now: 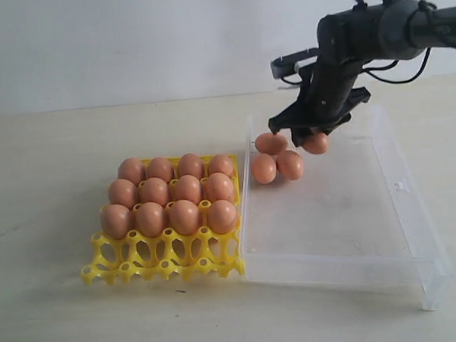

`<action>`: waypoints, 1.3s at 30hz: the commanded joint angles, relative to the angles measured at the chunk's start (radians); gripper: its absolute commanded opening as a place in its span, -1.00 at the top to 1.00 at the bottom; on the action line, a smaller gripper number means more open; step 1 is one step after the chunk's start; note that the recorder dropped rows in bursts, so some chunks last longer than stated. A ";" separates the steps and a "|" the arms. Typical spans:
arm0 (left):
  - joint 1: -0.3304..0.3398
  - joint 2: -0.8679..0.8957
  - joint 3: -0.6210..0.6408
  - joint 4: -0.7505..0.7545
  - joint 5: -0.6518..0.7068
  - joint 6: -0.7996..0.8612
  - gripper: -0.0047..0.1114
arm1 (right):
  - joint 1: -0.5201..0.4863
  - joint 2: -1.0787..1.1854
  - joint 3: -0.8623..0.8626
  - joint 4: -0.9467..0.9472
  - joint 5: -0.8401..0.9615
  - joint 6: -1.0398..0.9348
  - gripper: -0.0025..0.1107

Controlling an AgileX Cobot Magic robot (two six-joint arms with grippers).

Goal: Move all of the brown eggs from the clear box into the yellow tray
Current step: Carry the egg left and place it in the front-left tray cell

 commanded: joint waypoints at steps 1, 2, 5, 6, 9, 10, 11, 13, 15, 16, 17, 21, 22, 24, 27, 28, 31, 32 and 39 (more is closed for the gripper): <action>-0.003 -0.006 -0.004 -0.002 -0.007 0.000 0.92 | 0.080 -0.184 0.097 0.191 -0.182 -0.070 0.96; -0.003 -0.006 -0.004 -0.002 -0.007 0.000 0.92 | 0.105 -0.221 0.131 0.245 -0.230 -0.102 0.96; -0.003 -0.006 -0.004 -0.002 -0.007 0.000 0.92 | 0.224 -0.300 0.252 0.383 -0.408 -0.252 0.96; -0.003 -0.006 -0.004 -0.002 -0.007 0.000 0.92 | 0.259 -0.314 0.290 0.410 -0.451 -0.285 0.96; -0.003 -0.006 -0.004 -0.002 -0.007 0.000 0.92 | 0.409 -0.329 0.395 0.428 -0.618 -0.329 0.96; -0.003 -0.006 -0.004 -0.002 -0.007 0.000 0.92 | 0.435 -0.325 0.408 0.428 -0.641 -0.329 0.96; -0.003 -0.006 -0.004 -0.002 -0.007 0.000 0.92 | 0.494 -0.312 0.446 0.432 -0.715 -0.325 0.96; -0.003 -0.006 -0.004 -0.002 -0.007 0.000 0.92 | 0.561 -0.295 0.503 0.425 -0.845 -0.317 0.96; -0.003 -0.006 -0.004 -0.002 -0.007 0.000 0.92 | 0.599 -0.286 0.541 0.407 -0.932 -0.276 0.96; -0.003 -0.006 -0.004 -0.002 -0.007 0.000 0.92 | 0.614 -0.276 0.558 0.373 -0.966 -0.230 0.96; -0.003 -0.006 -0.004 -0.002 -0.007 0.000 0.92 | 0.625 -0.270 0.571 0.317 -0.992 -0.165 0.96; -0.003 -0.006 -0.004 -0.002 -0.007 0.000 0.92 | 0.651 -0.230 0.637 0.017 -1.160 0.201 0.96; -0.003 -0.006 -0.004 -0.002 -0.007 0.000 0.92 | 0.651 -0.213 0.650 -0.065 -1.209 0.302 0.96; -0.003 -0.006 -0.004 -0.002 -0.007 0.000 0.92 | 0.651 -0.188 0.660 -0.126 -1.231 0.381 0.96; -0.003 -0.006 -0.004 -0.002 -0.007 0.000 0.92 | 0.651 -0.140 0.659 -0.131 -1.259 0.421 0.96; -0.003 -0.006 -0.004 -0.002 -0.007 0.000 0.92 | 0.651 -0.131 0.659 -0.131 -1.261 0.430 0.96; -0.003 -0.006 -0.004 -0.002 -0.007 0.000 0.92 | 0.651 -0.121 0.659 -0.129 -1.305 0.428 0.96; -0.003 -0.006 -0.004 -0.002 -0.007 0.000 0.92 | 0.651 -0.121 0.659 -0.129 -1.320 0.416 0.96; -0.003 -0.006 -0.004 -0.002 -0.007 0.000 0.92 | 0.645 -0.121 0.659 -0.122 -1.333 0.373 0.71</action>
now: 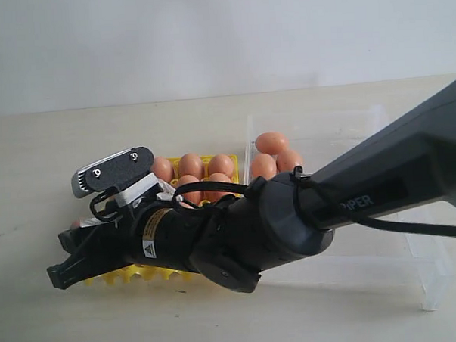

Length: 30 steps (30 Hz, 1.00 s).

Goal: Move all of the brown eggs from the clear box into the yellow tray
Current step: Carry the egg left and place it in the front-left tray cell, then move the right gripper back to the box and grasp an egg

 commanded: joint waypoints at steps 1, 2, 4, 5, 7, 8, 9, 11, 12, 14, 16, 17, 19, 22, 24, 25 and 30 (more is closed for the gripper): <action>-0.003 -0.006 -0.004 -0.002 -0.007 0.000 0.92 | -0.009 0.000 0.003 -0.002 -0.029 -0.051 0.64; -0.003 -0.006 -0.004 -0.002 -0.007 0.000 0.92 | -0.011 0.000 0.003 -0.002 -0.029 -0.054 0.55; -0.003 -0.006 -0.004 -0.002 -0.007 0.000 0.92 | -0.018 0.000 0.003 -0.002 -0.029 -0.054 0.37; -0.003 -0.006 -0.004 -0.002 -0.007 0.000 0.92 | -0.018 0.000 0.003 -0.002 -0.027 -0.054 0.26; -0.003 -0.006 -0.004 -0.002 -0.007 0.000 0.92 | -0.021 0.000 0.003 -0.002 -0.027 -0.052 0.07; -0.003 -0.006 -0.004 -0.002 -0.007 0.000 0.92 | -0.021 0.000 0.003 -0.002 -0.027 -0.052 -0.01; -0.003 -0.006 -0.004 -0.002 -0.007 0.000 0.92 | -0.021 0.000 0.003 -0.002 -0.027 -0.052 -0.05; -0.003 -0.006 -0.004 -0.002 -0.007 0.000 0.92 | -0.021 0.000 0.003 -0.002 -0.027 -0.052 -0.11; -0.003 -0.006 -0.004 -0.002 -0.007 0.000 0.92 | -0.023 0.000 0.003 -0.002 -0.027 -0.052 -0.12; -0.003 -0.006 -0.004 -0.002 -0.007 0.000 0.92 | -0.025 0.000 0.003 -0.002 -0.027 -0.052 -0.12; -0.003 -0.006 -0.004 -0.002 -0.007 0.000 0.92 | -0.025 -0.009 0.003 -0.002 -0.019 -0.054 -0.11; -0.003 -0.006 -0.004 -0.002 -0.007 0.000 0.92 | -0.025 -0.026 0.003 -0.002 0.002 -0.054 -0.09; -0.003 -0.006 -0.004 -0.002 -0.007 0.000 0.92 | -0.029 -0.084 0.000 0.010 0.093 -0.085 0.09; -0.003 -0.006 -0.004 -0.002 -0.007 0.000 0.92 | -0.066 -0.222 -0.022 0.044 0.335 -0.223 0.52; -0.003 -0.006 -0.004 -0.002 -0.007 0.000 0.92 | -0.118 -0.301 -0.050 0.065 0.522 -0.304 0.86; -0.003 -0.006 -0.004 -0.002 -0.007 0.000 0.92 | -0.154 -0.325 -0.067 0.067 0.615 -0.307 0.96; -0.003 -0.006 -0.004 -0.002 -0.007 0.000 0.92 | -0.353 -0.382 -0.119 -0.025 0.903 -0.249 0.96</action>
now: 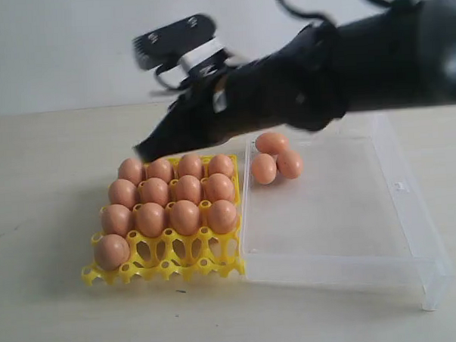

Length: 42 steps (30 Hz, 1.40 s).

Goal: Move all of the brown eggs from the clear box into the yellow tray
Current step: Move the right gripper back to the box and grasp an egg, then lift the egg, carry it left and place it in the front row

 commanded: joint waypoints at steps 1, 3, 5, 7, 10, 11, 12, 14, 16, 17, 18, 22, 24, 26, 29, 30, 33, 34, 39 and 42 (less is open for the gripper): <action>-0.003 -0.006 -0.004 -0.002 -0.007 0.000 0.92 | -0.161 -0.029 -0.030 -0.115 0.239 0.080 0.96; -0.003 -0.006 -0.004 -0.002 -0.007 0.000 0.92 | -0.231 -0.019 -0.041 -0.198 0.291 0.154 0.95; -0.003 -0.006 -0.004 -0.002 -0.007 0.000 0.92 | -0.289 -0.003 -0.059 -0.200 0.317 0.171 0.87; -0.003 -0.006 -0.004 -0.002 -0.007 0.000 0.92 | -0.336 0.025 -0.083 -0.154 0.325 0.169 0.70; -0.003 -0.006 -0.004 -0.002 -0.007 0.000 0.92 | -0.381 0.083 -0.124 -0.037 0.341 0.081 0.31; -0.003 -0.006 -0.004 -0.002 -0.007 0.000 0.92 | -0.391 0.107 -0.136 -0.001 0.347 0.054 0.20; -0.003 -0.006 -0.004 -0.002 -0.007 0.000 0.92 | -0.398 0.132 -0.155 0.037 0.354 0.025 0.09; -0.003 -0.006 -0.004 -0.002 -0.007 0.000 0.92 | -0.407 0.183 -0.190 0.092 0.354 -0.012 -0.03; -0.003 -0.006 -0.004 -0.002 -0.007 0.000 0.92 | -0.407 0.225 -0.220 0.126 0.356 -0.043 -0.03; -0.003 -0.006 -0.004 -0.002 -0.007 0.000 0.92 | -0.407 0.244 -0.236 0.141 0.356 -0.056 -0.03; -0.003 -0.006 -0.004 -0.002 -0.007 0.000 0.92 | -0.407 0.266 -0.253 0.154 0.356 -0.056 -0.03; -0.003 -0.006 -0.004 -0.002 -0.007 0.000 0.92 | -0.407 0.337 -0.309 0.160 0.358 -0.057 -0.03; -0.003 -0.006 -0.004 -0.002 -0.007 0.000 0.92 | -0.407 0.370 -0.333 0.160 0.366 -0.057 -0.03; -0.003 -0.006 -0.004 -0.002 -0.007 0.000 0.92 | -0.407 0.394 -0.354 0.163 0.382 -0.057 -0.03; -0.003 -0.006 -0.004 -0.002 -0.007 0.000 0.92 | -0.405 0.425 -0.383 0.198 0.409 -0.057 -0.03; -0.003 -0.006 -0.004 -0.002 -0.007 0.000 0.92 | -0.403 0.431 -0.388 0.220 0.413 -0.060 -0.03; -0.003 -0.006 -0.004 -0.002 -0.007 0.000 0.92 | -0.398 0.446 -0.390 0.255 0.420 -0.096 -0.02; -0.003 -0.006 -0.004 -0.002 -0.007 0.000 0.92 | -0.397 0.450 -0.390 0.260 0.426 -0.103 -0.01; -0.003 -0.006 -0.004 -0.002 -0.007 0.000 0.92 | -0.395 0.483 -0.390 0.264 0.455 -0.105 0.37; -0.003 -0.006 -0.004 -0.002 -0.007 0.000 0.92 | -0.395 0.487 -0.390 0.253 0.465 -0.105 0.91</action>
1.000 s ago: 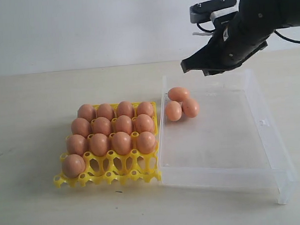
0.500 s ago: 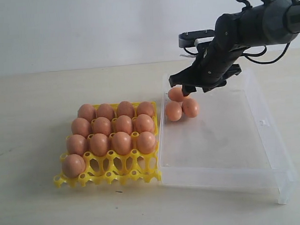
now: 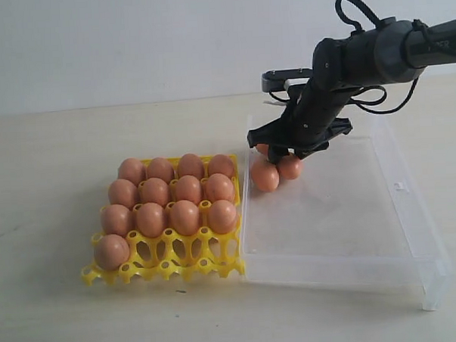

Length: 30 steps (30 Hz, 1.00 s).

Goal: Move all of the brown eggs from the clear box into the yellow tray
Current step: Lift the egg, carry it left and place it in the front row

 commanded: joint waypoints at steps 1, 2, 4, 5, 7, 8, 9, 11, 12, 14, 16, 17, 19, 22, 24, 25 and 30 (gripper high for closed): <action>-0.003 -0.006 -0.004 -0.002 -0.007 0.000 0.92 | 0.003 0.015 0.000 -0.008 0.037 -0.010 0.95; -0.003 -0.006 -0.004 -0.002 -0.007 0.000 0.92 | 0.003 0.006 0.000 -0.011 0.038 -0.008 0.96; -0.003 -0.006 -0.004 -0.002 -0.007 0.000 0.92 | 0.003 -0.026 0.000 -0.020 0.038 -0.008 0.96; -0.003 -0.006 -0.004 -0.002 -0.007 0.000 0.92 | 0.003 -0.044 0.000 -0.027 0.036 -0.008 0.96; -0.003 -0.006 -0.004 -0.002 -0.007 0.000 0.92 | 0.005 -0.099 0.009 -0.045 0.013 -0.001 0.96; -0.003 -0.006 -0.004 -0.002 -0.007 0.000 0.92 | 0.005 -0.126 0.024 -0.043 -0.008 -0.001 0.96; -0.003 -0.006 -0.004 -0.002 -0.007 0.000 0.92 | 0.018 -0.164 0.048 -0.033 -0.046 0.001 0.96; -0.003 -0.006 -0.004 -0.002 -0.007 0.000 0.92 | 0.043 -0.239 0.110 -0.016 -0.130 0.017 0.96; -0.003 -0.006 -0.004 -0.002 -0.007 0.000 0.92 | 0.064 -0.282 0.157 -0.009 -0.189 0.019 0.96; -0.003 -0.006 -0.004 -0.002 -0.007 0.000 0.92 | 0.109 -0.366 0.257 0.001 -0.340 0.021 0.96; -0.003 -0.006 -0.004 -0.002 -0.007 0.000 0.92 | 0.180 -0.438 0.377 0.008 -0.514 0.023 0.96; -0.003 -0.006 -0.004 -0.002 -0.007 0.000 0.92 | 0.208 -0.461 0.434 0.008 -0.581 0.023 0.96; -0.003 -0.006 -0.004 -0.002 -0.007 0.000 0.92 | 0.276 -0.501 0.534 0.008 -0.732 0.025 0.96; -0.003 -0.006 -0.004 -0.002 -0.007 0.000 0.92 | 0.367 -0.513 0.630 -0.027 -0.863 0.058 0.96; -0.003 -0.006 -0.004 -0.002 -0.007 0.000 0.92 | 0.416 -0.501 0.666 -0.070 -0.914 0.089 0.96; -0.003 -0.006 -0.004 -0.002 -0.007 0.000 0.92 | 0.441 -0.492 0.681 -0.096 -0.943 0.109 0.96; -0.003 -0.006 -0.004 -0.002 -0.007 0.000 0.92 | 0.506 -0.428 0.703 -0.262 -1.089 0.256 0.96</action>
